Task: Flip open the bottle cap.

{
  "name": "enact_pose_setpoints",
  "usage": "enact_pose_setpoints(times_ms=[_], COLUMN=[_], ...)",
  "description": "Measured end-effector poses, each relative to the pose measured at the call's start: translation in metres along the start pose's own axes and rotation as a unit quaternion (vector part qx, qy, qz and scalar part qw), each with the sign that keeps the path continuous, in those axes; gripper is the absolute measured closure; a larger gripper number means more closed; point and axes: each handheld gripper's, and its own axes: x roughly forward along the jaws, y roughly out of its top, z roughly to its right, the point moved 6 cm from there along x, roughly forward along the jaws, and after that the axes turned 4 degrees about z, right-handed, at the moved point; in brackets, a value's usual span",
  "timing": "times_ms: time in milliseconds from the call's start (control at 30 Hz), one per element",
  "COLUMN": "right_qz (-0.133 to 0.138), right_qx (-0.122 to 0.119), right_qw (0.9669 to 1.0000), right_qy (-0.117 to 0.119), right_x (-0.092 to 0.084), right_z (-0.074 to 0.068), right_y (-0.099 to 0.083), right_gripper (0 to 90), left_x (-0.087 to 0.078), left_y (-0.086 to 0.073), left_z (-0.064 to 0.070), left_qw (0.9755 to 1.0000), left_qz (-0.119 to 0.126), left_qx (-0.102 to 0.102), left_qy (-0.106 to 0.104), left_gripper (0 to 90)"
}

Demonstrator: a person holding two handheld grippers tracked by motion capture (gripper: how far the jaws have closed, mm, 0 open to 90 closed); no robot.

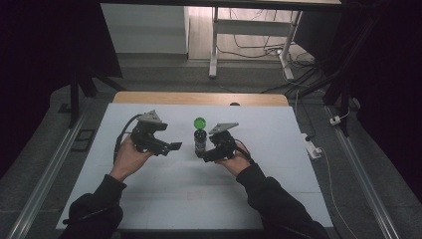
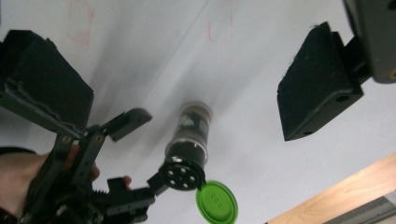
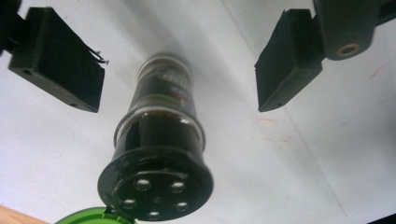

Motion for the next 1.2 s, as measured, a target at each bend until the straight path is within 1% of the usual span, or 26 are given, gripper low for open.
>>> enact_pose_setpoints(times_ms=[33, 167, 267, 500, 567, 667, 733, 933, 1067, 1200], right_qz=[0.000, -0.001, 0.000, -0.001, -0.001, -0.002, -0.003, 0.002, 0.006, 0.014], right_qx=[-0.001, 0.009, 0.012, 0.006, 0.006, 0.006, 0.005, 0.009, 0.017, 0.025], right_qw=[1.0000, 0.9999, 0.9998, 0.9997, 0.9996, 0.9996, 0.9997, 0.9998, 0.9997, 0.9996], right_qy=[0.001, 0.010, 0.015, 0.025, 0.026, 0.027, 0.025, 0.020, 0.014, 0.002], right_x=[-0.002, -0.010, -0.017, -0.038, -0.046, -0.057, -0.064, -0.083, -0.097, -0.114], right_z=[0.000, -0.004, -0.008, -0.019, -0.021, -0.024, -0.025, -0.027, -0.028, -0.026], right_y=[0.000, 0.000, -0.001, -0.004, -0.007, -0.011, -0.014, -0.020, -0.026, -0.034], right_gripper=[14.1, 11.0, 9.9, 5.8, 4.7, 3.7, 3.6, 0.7, 0.0, 0.0], left_x=[-0.002, -0.010, -0.016, -0.033, -0.038, -0.047, -0.056, -0.079, -0.090, -0.099], left_y=[-0.002, -0.007, -0.012, -0.025, -0.030, -0.041, -0.051, -0.075, -0.091, -0.101], left_z=[0.001, 0.006, 0.009, 0.018, 0.019, 0.020, 0.021, 0.025, 0.030, 0.035], left_qw=[1.0000, 1.0000, 1.0000, 1.0000, 0.9999, 0.9994, 0.9992, 0.9987, 0.9979, 0.9972], left_qz=[-0.001, -0.001, 0.002, -0.002, -0.009, -0.023, -0.025, -0.011, 0.002, 0.016], left_qx=[0.001, 0.001, -0.004, -0.006, -0.006, -0.002, -0.010, -0.029, -0.042, -0.053], left_qy=[0.002, 0.002, 0.000, 0.002, 0.008, 0.025, 0.029, 0.040, 0.049, 0.051], left_gripper=[3.9, 2.0, 1.0, 0.3, 0.3, 0.2, 0.1, 0.0, 0.0, 0.0])
